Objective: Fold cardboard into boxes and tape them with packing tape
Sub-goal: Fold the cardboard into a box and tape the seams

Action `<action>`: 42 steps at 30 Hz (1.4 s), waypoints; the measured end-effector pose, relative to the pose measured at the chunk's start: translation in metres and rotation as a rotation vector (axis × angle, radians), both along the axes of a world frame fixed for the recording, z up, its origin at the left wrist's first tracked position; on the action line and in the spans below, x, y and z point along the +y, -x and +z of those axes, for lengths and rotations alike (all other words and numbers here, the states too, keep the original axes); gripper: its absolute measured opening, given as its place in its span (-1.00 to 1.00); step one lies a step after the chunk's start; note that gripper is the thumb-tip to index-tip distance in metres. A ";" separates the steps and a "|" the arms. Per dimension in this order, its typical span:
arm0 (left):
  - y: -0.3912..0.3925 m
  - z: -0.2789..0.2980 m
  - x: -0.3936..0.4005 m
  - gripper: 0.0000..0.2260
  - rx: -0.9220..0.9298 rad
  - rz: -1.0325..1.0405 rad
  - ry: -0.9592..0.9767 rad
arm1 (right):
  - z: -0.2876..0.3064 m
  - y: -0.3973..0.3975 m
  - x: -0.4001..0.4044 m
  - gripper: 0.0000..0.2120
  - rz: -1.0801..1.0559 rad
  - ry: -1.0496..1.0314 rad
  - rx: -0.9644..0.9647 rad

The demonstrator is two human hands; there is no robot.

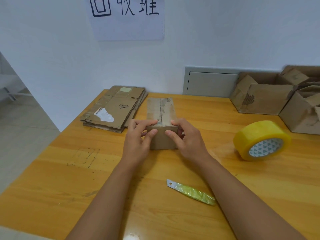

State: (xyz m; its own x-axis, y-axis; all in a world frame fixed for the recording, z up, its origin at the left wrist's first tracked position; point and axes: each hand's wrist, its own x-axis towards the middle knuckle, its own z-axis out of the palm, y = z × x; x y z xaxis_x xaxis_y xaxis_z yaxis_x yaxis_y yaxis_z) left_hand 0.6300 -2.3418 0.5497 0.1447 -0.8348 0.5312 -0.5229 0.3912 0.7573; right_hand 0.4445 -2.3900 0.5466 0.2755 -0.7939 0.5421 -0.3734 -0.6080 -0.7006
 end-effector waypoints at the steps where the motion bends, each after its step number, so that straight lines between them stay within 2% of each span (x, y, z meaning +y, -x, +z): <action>1: 0.000 0.001 0.001 -0.74 0.007 -0.011 -0.008 | 0.000 0.001 0.000 -0.70 0.019 -0.006 -0.001; 5: -0.006 0.003 0.007 -0.64 0.078 -0.068 -0.037 | 0.000 0.013 0.000 -0.68 0.098 -0.055 0.013; 9: -0.009 0.002 0.005 -0.74 0.085 -0.047 0.008 | 0.002 0.015 0.002 -0.67 0.110 -0.068 0.022; 14: -0.007 0.004 0.008 -0.72 0.093 -0.074 -0.028 | 0.005 0.016 0.004 -0.68 0.115 -0.092 -0.022; 19: 0.003 0.005 0.007 -0.78 0.130 0.011 0.014 | 0.004 0.006 0.003 -0.76 0.078 -0.039 -0.104; 22: 0.006 0.009 0.009 -0.80 0.143 0.012 -0.021 | 0.005 0.004 0.005 -0.77 0.073 -0.084 -0.173; 27: 0.008 0.009 0.010 -0.85 0.153 -0.030 -0.031 | 0.004 0.004 0.007 -0.77 0.071 0.082 -0.132; 29: 0.012 0.009 0.008 -0.90 0.194 0.004 -0.031 | 0.004 0.003 0.005 -0.76 0.075 0.064 -0.108; 32: 0.017 0.008 0.005 -0.91 0.173 0.059 -0.016 | 0.003 0.003 0.005 -0.80 0.068 0.039 -0.119; 42: 0.024 0.007 0.008 -0.88 0.113 0.040 -0.021 | 0.006 -0.005 0.012 -0.79 0.080 -0.054 -0.200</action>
